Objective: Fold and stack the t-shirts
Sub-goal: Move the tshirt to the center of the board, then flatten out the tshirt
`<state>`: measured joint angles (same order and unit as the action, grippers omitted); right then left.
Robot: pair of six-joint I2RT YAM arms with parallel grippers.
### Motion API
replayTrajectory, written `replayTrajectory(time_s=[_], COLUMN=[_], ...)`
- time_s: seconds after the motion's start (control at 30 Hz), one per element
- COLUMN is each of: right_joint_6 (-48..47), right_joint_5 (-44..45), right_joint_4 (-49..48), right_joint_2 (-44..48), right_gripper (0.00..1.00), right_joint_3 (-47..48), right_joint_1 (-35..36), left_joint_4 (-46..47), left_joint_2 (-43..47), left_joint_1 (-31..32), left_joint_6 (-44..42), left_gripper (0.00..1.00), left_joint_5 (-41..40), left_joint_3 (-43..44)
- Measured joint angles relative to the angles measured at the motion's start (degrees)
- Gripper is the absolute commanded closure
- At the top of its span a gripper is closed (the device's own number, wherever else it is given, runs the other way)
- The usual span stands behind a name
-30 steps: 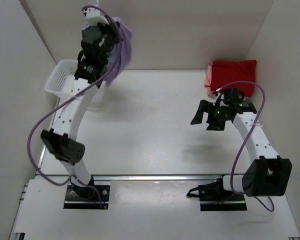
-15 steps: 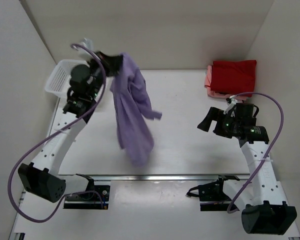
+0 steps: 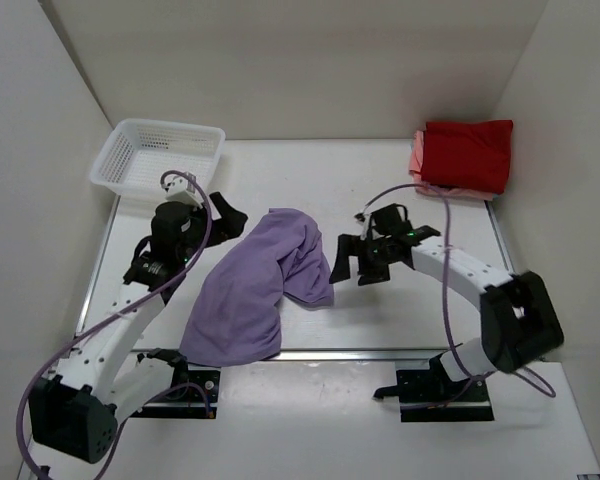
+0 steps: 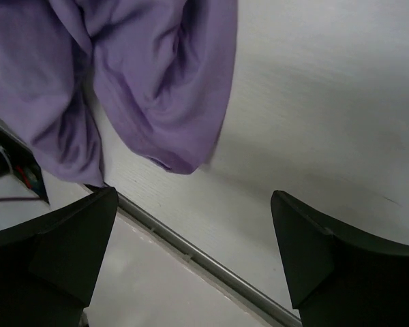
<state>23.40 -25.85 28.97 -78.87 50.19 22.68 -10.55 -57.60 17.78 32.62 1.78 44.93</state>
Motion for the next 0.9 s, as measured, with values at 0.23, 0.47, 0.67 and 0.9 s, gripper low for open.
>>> replayTrajectory(time_s=[0.23,0.47,0.67,0.9], right_joint_6=[1.81,2.89,1.42,0.07], right_joint_5=[-1.29,-4.00,-5.66,2.36], right_joint_4=[-2.99,-6.05,-3.74,3.02], right_joint_2=[-14.40,-19.37,-20.61,-6.51], right_gripper=[0.14,1.00,0.99,1.00], right_joint_3=[1.42,3.06,4.70,3.26], right_joint_1=[9.01,9.40,5.31,-9.42], left_joint_4=[-12.35,-16.24,-18.38,-22.56], left_joint_2=[2.34,-8.63,-25.83,-50.95], left_joint_1=[3.78,8.61,8.96,8.57], left_joint_6=[-1.86,1.49,1.09,-5.73], left_gripper=[0.02,0.01,0.01,0.01], left_joint_5=[-0.02,0.81,-1.55,-6.47], left_joint_3=[-4.87,-10.49,-0.52,32.33])
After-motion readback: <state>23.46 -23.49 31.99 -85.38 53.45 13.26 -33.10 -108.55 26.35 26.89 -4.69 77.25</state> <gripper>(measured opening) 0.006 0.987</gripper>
